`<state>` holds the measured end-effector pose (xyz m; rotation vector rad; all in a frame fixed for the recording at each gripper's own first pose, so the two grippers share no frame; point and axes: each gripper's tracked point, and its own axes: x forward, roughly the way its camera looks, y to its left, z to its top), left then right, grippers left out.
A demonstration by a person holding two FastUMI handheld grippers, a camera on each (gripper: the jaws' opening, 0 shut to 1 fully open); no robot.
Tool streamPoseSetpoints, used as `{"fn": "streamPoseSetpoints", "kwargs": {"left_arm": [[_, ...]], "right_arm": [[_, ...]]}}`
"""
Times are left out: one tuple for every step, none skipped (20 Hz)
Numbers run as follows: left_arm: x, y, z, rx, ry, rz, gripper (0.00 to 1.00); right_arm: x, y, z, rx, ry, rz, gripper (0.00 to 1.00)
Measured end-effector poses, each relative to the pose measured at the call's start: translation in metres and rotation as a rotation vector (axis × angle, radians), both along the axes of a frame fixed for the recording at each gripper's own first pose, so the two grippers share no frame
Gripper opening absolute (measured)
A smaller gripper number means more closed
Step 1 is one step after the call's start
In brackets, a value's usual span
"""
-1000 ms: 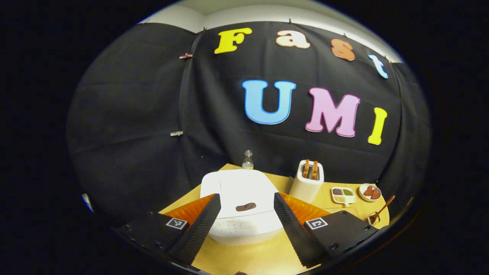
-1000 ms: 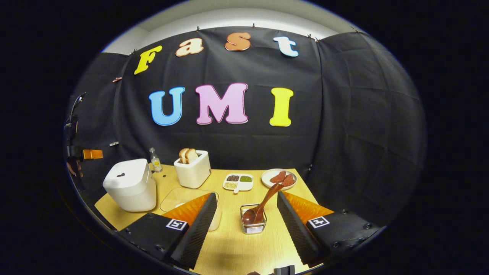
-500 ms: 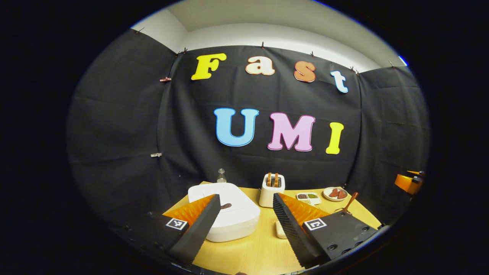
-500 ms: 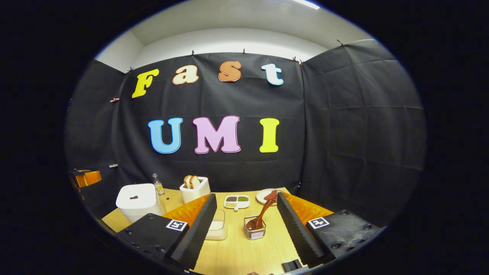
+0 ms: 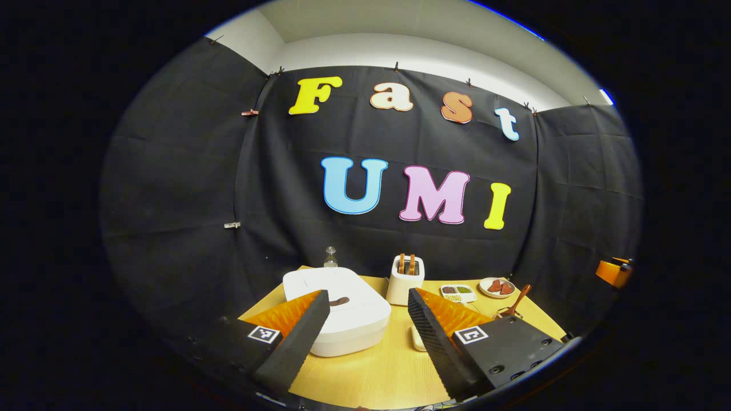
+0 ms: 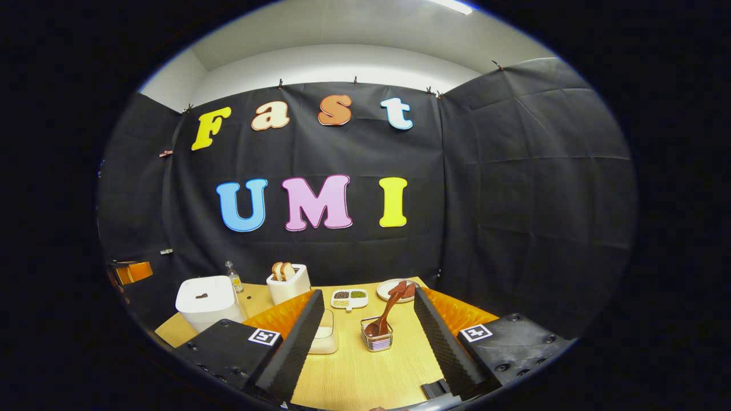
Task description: Close the left gripper, press the button to open the rice cooker; take a wooden spoon from the chopstick holder with the right hand, scoop a spoonful of rice and pour it into the rice cooker, then put the wooden spoon back into the chopstick holder.
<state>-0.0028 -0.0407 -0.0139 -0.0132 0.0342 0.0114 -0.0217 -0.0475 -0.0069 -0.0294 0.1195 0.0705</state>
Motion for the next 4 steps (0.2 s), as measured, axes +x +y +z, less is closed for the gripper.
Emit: {"fn": "streamPoseSetpoints", "kwargs": {"left_arm": [[0.001, 0.002, -0.001, 0.007, 0.003, 0.004, 0.95], [0.002, 0.003, -0.002, 0.016, 0.011, 0.008, 0.95], [0.005, 0.003, -0.004, 0.024, 0.017, 0.008, 0.95], [0.001, 0.006, -0.007, 0.031, 0.021, 0.0, 0.95]], "right_arm": [[0.001, 0.002, -0.002, -0.002, 0.007, 0.003, 0.98], [0.001, 0.006, -0.005, 0.0, 0.018, 0.01, 0.98], [0.002, 0.01, -0.006, 0.002, 0.019, 0.017, 0.98], [0.004, 0.013, -0.007, 0.001, 0.021, 0.023, 0.98]]}}
